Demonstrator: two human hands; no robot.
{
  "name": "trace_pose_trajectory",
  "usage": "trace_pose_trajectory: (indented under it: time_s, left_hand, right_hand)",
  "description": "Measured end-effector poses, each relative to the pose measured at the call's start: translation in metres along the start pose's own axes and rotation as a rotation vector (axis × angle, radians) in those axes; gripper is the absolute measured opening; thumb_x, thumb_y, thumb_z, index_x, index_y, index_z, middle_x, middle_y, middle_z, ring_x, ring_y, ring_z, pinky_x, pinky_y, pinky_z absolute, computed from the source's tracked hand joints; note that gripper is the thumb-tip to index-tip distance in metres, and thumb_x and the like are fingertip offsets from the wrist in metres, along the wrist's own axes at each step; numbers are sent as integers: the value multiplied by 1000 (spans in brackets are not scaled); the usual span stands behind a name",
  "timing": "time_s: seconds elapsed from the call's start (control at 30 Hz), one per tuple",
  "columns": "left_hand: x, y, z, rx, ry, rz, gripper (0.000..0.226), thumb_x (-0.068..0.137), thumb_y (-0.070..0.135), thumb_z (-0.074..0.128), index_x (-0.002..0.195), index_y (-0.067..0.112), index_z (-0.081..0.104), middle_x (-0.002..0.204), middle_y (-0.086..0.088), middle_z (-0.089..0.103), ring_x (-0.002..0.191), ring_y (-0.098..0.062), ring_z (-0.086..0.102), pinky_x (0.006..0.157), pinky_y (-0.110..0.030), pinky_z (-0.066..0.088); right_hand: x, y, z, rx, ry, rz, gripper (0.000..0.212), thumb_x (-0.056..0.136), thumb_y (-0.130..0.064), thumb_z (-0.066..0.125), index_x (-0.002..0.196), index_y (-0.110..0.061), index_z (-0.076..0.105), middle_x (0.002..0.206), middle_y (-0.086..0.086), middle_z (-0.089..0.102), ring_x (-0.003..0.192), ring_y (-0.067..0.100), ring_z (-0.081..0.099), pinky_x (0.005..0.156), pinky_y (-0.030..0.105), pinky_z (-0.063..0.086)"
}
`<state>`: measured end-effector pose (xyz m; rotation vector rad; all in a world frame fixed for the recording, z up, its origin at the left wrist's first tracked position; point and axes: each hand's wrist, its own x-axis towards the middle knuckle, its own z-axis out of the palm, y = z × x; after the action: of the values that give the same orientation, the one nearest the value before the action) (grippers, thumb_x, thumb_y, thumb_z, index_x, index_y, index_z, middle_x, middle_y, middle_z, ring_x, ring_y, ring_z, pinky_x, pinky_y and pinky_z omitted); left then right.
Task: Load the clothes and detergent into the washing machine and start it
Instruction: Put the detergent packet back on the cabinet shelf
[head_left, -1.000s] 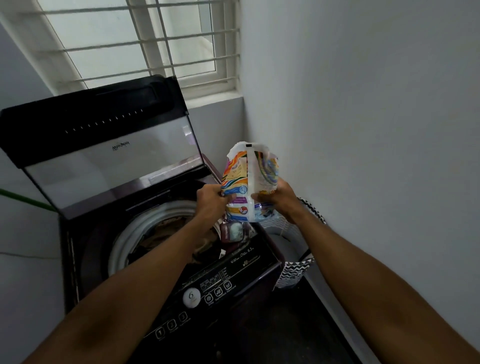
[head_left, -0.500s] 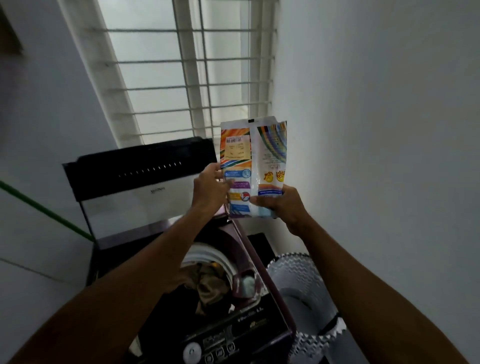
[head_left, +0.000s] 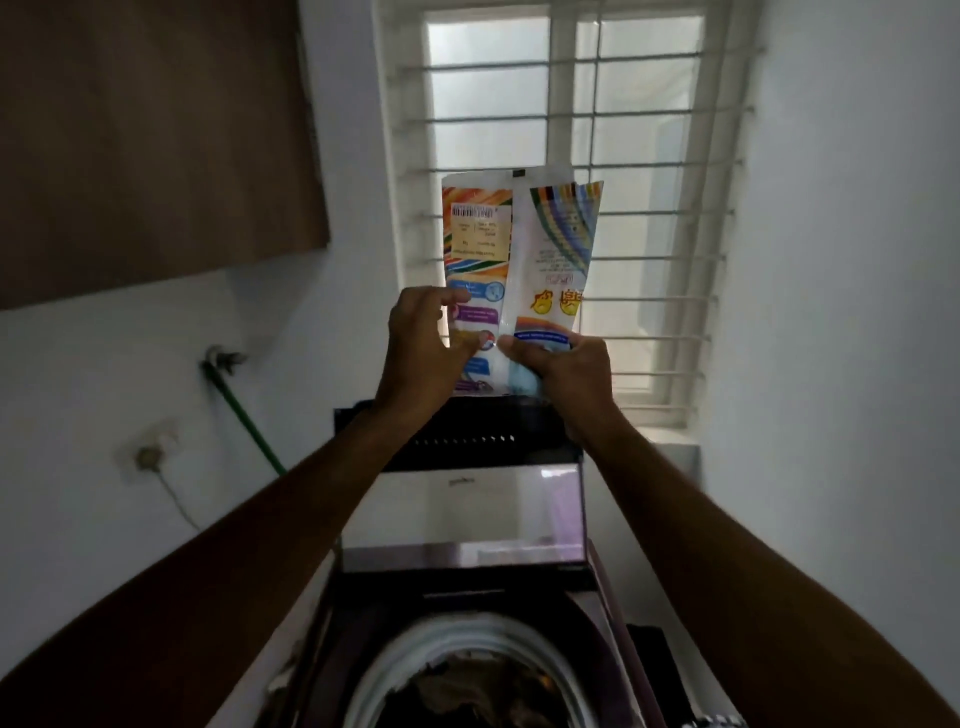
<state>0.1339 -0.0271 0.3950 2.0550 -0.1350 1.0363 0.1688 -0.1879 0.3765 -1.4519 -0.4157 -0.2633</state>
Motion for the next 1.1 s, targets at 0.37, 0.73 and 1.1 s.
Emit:
trace_pose_trajectory:
  time_s: [0.37,0.73,1.1]
  left_hand:
    - [33,11,-155,261,250,-2,33,85,23,77,113,16,58,118,-1,63,104,-15,65,88,-33,59]
    - [12,51,-282,520,545,-89,28,92,34,67,111,15,59,113,3,62,92,-7,64,74,-7,50]
    - [-41,97,-352,751,814,-115,32,94,25,65,123,15,59,126,-3,55,101,-6,55,66,2,43]
  right_hand:
    - [13,-70,158,205,-147,-37,33,67,-37,89,78,-34,59,74,-16,67,53,2,67,44,22,52]
    - [-29,-164,257,359,-436,-72,40,66,-40,90,90,-27,61,85,-7,68,67,9,68,43,26,55]
    - [-101,-223,322,574,-649,47,47,73,-41,82,108,-23,57,100,-8,63,85,14,66,58,23,54]
